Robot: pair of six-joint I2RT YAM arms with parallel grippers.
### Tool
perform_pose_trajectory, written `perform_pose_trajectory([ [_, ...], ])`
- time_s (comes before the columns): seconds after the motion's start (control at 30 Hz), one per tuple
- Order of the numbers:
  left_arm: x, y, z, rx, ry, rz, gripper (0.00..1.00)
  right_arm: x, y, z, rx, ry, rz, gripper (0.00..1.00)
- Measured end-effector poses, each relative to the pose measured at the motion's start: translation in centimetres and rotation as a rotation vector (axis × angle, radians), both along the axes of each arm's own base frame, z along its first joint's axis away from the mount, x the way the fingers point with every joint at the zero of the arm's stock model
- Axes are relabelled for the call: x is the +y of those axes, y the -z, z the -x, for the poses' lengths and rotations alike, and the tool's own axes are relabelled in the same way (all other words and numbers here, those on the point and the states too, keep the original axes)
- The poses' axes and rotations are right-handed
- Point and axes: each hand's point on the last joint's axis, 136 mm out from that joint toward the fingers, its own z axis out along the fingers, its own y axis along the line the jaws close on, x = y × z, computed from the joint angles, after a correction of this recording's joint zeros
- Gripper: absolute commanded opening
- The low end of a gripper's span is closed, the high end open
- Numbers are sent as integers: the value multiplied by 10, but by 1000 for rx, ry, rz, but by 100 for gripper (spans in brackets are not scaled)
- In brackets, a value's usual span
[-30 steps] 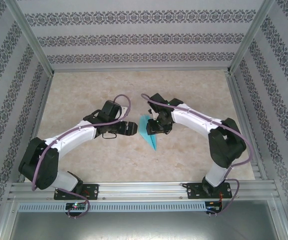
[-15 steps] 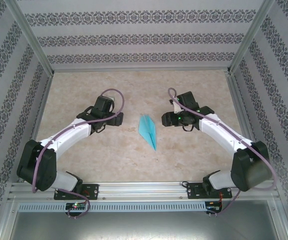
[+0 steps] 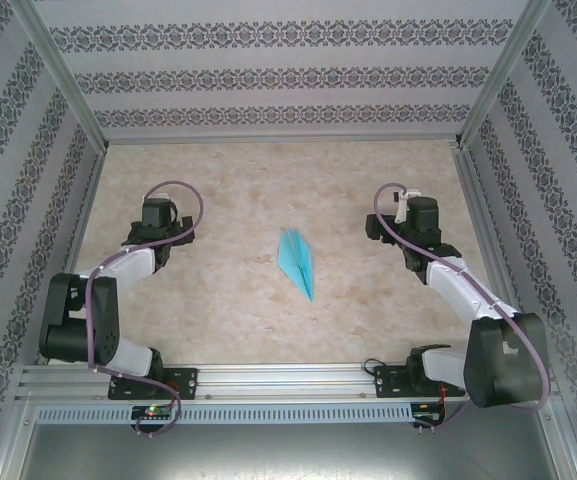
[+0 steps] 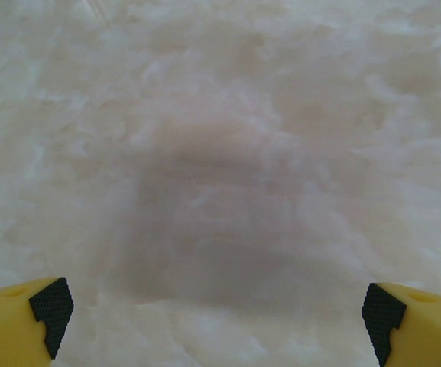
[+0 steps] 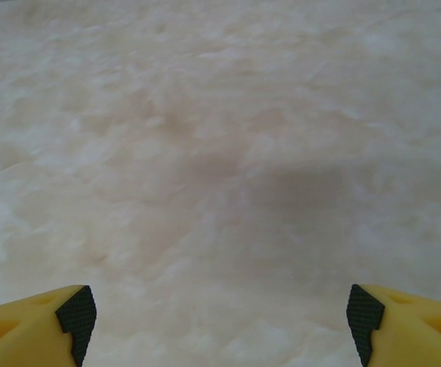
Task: Fold a paper plane with a square sheet of paper (pick it up from the middle)
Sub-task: Reset both arms
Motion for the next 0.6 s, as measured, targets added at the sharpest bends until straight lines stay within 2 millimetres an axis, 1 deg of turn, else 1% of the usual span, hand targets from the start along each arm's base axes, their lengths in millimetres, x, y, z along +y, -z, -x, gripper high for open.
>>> perform_pose_trajectory([
  [0.03,1,4,-1,-5,5,-7,100,-5,3,-1,-12,10,12,94],
  [0.1,1,13,-4,-17,15,-10,100,-17,11,-1,-40,34,36,97],
  [0.23,-1,24,-14,-20,42,2,100,-37,30,1,-68,82,48,97],
  [0.33,-4,25,-18,-26,58,8,100,-48,37,-5,-89,110,38,98],
  [0.43,-5,20,-23,-56,63,11,100,-51,38,-14,-121,115,28,97],
  [0.53,-6,15,-26,-81,67,11,100,-49,41,-20,-137,100,19,97],
  [0.6,-6,12,-28,-94,69,12,100,-47,38,-22,-153,92,14,98],
])
